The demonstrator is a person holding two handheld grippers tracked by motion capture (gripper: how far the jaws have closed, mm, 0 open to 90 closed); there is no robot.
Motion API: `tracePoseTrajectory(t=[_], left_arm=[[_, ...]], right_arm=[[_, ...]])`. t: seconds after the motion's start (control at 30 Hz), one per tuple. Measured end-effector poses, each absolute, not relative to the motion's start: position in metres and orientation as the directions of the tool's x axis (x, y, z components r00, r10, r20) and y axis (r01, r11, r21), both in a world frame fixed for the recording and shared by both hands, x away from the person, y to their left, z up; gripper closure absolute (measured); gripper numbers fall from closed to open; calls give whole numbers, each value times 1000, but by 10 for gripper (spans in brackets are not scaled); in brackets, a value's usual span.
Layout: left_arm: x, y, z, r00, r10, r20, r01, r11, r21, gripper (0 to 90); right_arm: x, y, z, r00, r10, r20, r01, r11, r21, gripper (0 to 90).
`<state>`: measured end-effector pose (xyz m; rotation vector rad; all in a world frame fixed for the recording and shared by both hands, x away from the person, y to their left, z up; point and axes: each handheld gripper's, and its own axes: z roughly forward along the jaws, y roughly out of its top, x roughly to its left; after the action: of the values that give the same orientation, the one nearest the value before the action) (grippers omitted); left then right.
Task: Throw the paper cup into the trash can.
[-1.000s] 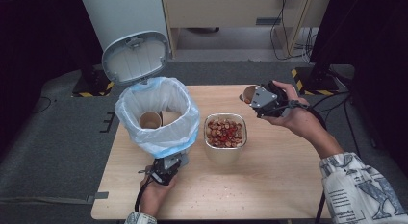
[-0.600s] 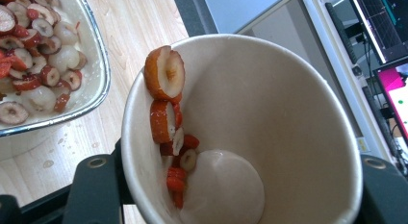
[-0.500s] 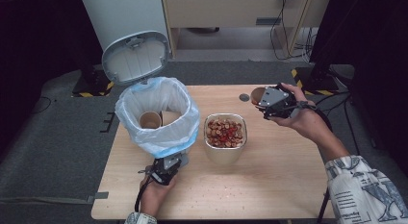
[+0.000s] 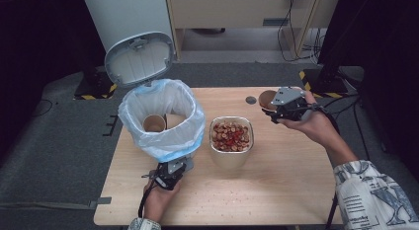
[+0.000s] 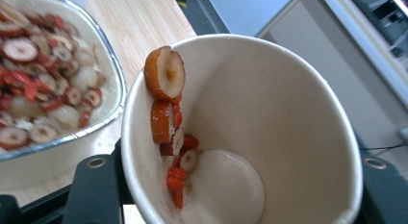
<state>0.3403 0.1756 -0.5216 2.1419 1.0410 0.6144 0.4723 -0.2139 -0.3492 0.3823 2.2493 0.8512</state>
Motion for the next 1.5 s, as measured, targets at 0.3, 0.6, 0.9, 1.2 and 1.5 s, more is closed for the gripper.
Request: tracePoseTrajectory(t=[0.3, 0.6, 0.9, 1.2, 1.5], left_arm=[[340, 176, -522, 571, 812, 120, 497, -458, 737, 898], [340, 176, -522, 572, 812, 118, 497, -457, 737, 898], [340, 176, -522, 572, 812, 119, 497, -458, 737, 898], [340, 176, -521, 572, 812, 120, 497, -459, 736, 898], [340, 176, -522, 572, 812, 120, 497, -459, 736, 898]], right_arm=[[477, -221, -354, -747, 544, -381, 89, 651, 754, 354], [482, -222, -359, -779, 580, -238, 175, 566, 806, 354], [487, -226, -361, -801, 594, -76, 265, 465, 845, 351], [487, -225, -359, -809, 587, -12, 298, 427, 854, 351], [488, -225, -358, -812, 583, 37, 336, 414, 846, 352]])
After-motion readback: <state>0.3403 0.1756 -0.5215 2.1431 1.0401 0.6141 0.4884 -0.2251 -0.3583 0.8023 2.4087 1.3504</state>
